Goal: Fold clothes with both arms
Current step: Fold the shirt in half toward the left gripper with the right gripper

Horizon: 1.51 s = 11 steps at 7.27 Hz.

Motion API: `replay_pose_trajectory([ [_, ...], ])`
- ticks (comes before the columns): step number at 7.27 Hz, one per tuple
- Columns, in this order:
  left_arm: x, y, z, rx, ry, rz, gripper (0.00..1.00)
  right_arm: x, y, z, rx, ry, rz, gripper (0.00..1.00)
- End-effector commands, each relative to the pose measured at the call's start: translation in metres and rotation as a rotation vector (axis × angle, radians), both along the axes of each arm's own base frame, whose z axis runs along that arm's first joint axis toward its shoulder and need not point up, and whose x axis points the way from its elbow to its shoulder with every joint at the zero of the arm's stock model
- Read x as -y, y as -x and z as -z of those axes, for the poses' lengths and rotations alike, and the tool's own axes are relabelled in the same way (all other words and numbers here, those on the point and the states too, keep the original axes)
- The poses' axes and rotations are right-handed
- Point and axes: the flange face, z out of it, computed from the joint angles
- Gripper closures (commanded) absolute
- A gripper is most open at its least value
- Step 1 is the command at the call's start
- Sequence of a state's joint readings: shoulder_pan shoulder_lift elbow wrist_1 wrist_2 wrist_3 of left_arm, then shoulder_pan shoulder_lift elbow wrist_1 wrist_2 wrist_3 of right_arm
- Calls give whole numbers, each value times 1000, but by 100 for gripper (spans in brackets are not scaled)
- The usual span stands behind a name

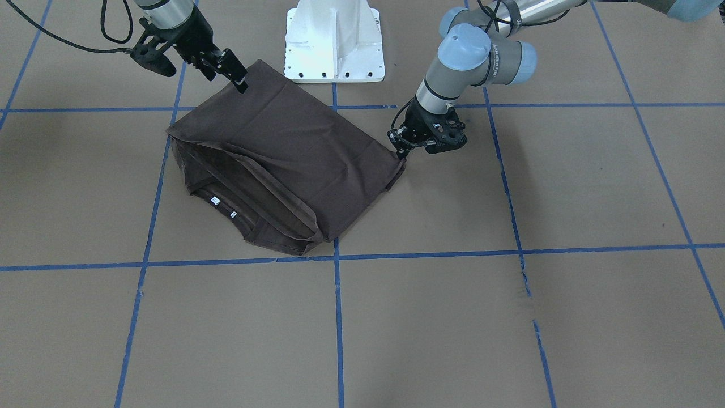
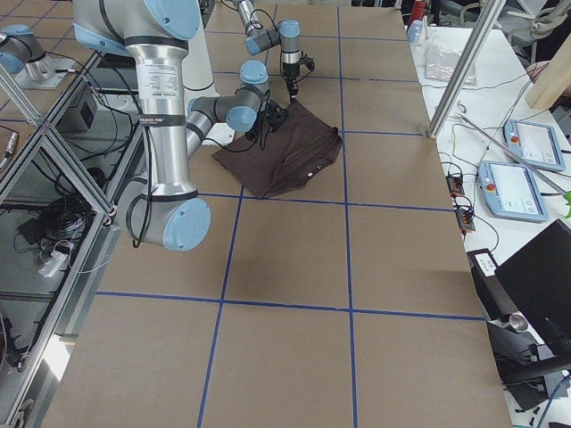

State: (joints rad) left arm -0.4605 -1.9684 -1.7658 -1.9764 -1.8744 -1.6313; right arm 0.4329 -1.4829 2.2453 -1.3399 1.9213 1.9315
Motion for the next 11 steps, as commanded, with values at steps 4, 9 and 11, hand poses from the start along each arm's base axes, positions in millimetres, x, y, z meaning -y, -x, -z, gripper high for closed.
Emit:
replay_pose_trajectory([
  [4,174,44,12,86,-200,96,100,24,-10,7,11,-18,-69,0],
  [9,301,75,20,53,-284,232,55,43,-20,3,-10,-42,-133,0],
  [11,255,113,-2,30,-301,234,55,70,28,28,2,-77,-163,0],
])
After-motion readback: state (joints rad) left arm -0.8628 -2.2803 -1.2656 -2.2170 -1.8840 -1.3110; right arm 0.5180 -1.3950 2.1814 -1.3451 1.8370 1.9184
